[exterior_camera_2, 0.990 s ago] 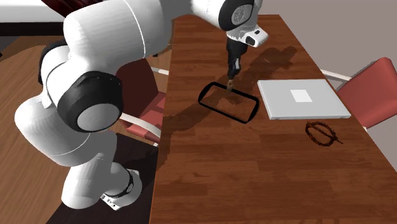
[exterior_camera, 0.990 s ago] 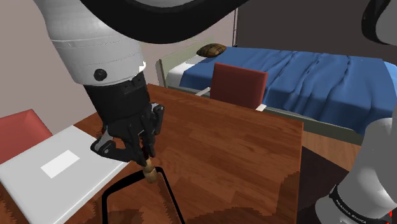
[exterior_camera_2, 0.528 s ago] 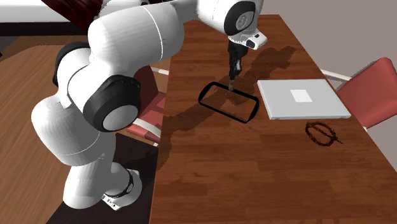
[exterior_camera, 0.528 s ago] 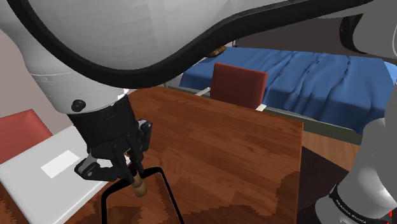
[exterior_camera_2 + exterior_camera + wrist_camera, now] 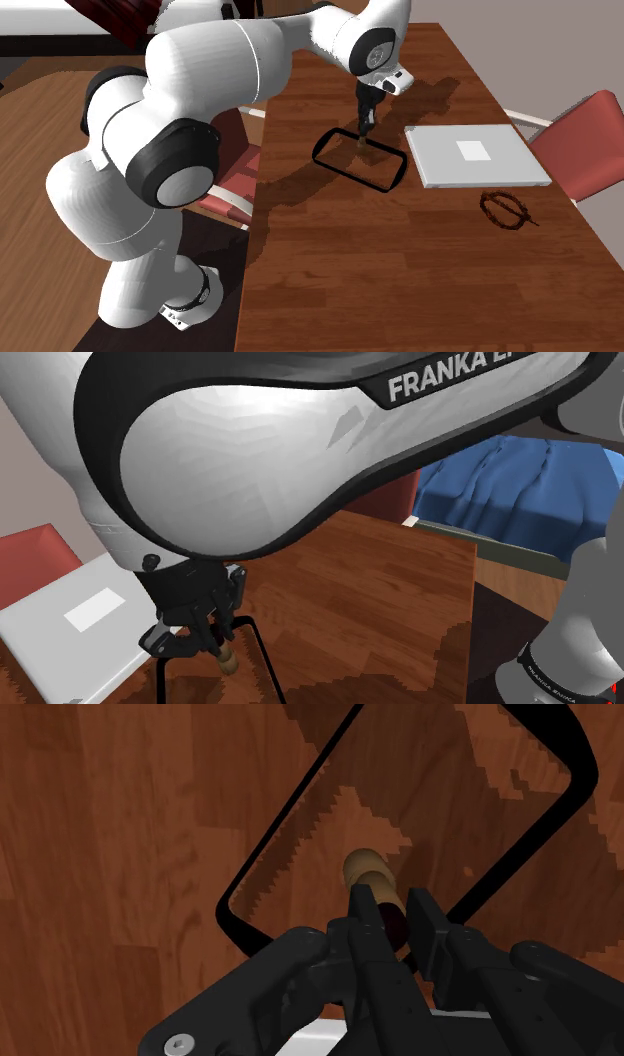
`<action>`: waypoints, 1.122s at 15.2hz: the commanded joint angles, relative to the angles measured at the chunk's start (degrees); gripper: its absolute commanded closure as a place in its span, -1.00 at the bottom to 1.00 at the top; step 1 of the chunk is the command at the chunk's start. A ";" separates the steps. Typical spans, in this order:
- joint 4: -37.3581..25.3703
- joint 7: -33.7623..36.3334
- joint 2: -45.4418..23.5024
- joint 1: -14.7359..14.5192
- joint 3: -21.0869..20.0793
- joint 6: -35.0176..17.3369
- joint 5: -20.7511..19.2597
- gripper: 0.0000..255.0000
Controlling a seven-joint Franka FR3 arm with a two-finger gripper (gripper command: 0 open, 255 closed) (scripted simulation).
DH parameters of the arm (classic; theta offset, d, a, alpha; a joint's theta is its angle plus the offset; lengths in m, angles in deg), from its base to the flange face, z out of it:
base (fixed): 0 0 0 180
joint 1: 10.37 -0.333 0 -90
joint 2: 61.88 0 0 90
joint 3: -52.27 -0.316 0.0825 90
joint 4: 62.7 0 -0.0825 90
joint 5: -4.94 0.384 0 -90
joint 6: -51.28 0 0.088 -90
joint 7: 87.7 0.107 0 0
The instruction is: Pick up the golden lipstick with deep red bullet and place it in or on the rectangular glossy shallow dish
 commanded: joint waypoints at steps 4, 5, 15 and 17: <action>3.55 0.26 -0.40 0.11 0.15 -3.88 -0.33 1.00; 4.21 0.31 -0.50 0.13 0.19 -4.61 -0.41 1.00; 4.91 0.38 -0.63 0.14 0.23 -5.41 -0.51 -1.00; 4.91 0.38 -0.63 0.14 0.23 -5.41 -0.51 -1.00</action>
